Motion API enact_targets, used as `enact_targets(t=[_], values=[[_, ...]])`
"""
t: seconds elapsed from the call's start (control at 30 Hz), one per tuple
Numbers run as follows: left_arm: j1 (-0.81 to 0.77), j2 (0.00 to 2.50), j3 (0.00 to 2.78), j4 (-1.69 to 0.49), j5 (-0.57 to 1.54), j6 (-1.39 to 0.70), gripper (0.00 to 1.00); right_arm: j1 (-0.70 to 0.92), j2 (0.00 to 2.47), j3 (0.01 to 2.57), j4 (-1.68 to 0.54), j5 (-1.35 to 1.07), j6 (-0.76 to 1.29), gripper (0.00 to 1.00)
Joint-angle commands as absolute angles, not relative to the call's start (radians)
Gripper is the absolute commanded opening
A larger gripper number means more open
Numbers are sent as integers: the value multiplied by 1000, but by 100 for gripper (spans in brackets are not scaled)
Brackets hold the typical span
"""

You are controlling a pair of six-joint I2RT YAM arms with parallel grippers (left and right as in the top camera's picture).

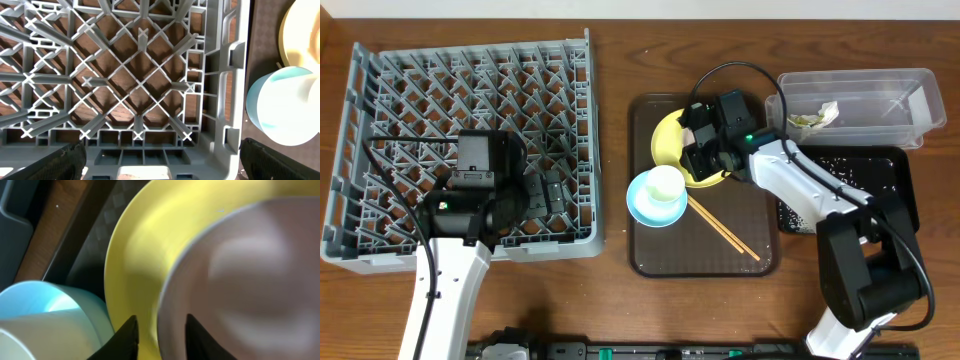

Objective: Sort waste into correct bins and load items into the dishwasher rack
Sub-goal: 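Grasp the white cup from the blue bowl with the right gripper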

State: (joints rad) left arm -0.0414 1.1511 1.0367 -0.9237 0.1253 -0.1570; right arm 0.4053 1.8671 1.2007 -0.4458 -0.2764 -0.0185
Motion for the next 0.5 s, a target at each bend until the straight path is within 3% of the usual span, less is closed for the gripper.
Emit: enact_targets(t=[0.0, 0.47], values=[[-44, 1152, 1056, -926, 123, -155, 100, 415, 1815, 1261, -492, -269, -31, 36], [-44, 1152, 1056, -926, 123, -155, 100, 523, 1667, 1338, -750, -330, -31, 30]])
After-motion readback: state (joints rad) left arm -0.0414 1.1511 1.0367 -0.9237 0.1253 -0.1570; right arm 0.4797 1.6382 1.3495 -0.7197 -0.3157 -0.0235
